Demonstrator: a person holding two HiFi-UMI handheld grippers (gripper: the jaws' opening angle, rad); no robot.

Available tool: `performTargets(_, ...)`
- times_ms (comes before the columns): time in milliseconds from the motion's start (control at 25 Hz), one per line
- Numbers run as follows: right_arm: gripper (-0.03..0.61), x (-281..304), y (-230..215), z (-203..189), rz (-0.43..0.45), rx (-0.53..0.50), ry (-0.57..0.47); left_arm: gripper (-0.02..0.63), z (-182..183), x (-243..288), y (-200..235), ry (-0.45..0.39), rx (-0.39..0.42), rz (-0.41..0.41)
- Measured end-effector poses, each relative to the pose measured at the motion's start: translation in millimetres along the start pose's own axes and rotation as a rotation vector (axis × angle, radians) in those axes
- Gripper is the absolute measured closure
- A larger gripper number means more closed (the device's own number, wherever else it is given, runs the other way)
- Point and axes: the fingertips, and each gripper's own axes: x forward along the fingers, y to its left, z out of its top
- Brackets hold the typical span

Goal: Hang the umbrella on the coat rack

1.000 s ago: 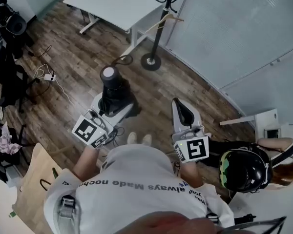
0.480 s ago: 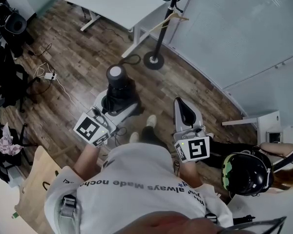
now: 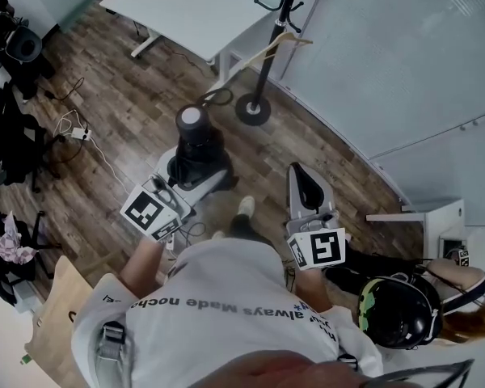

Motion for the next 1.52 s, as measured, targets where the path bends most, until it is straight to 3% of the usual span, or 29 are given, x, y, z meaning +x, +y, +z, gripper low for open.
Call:
performTargets(320, 0.575, 49.5, -111.7, 2.9, 0.015, 0.001, -0.013, 0.344, 12.1, 110.4, 46.8, -0.023, -0.007, 0.029)
performTargets(520, 0.575, 70.4, -156.4, -3.5, 0.034, -0.001, -0.011, 0.344, 10.8, 156.6, 66.8, -0.029, -0.031, 0.043)
performTargets(1040, 0.575, 147.6, -209.2, -23.5, 0.042, 0.008, 0.028, 0.344, 0.0, 218.7, 146.5, 0.006, -0.029, 0.048)
performTargets(1520, 0.575, 320.3, -256.0, -18.3, 0.028, -0.029, 0.025, 0.344, 4.6, 292.0, 304.9, 0.007, -0.026, -0.008)
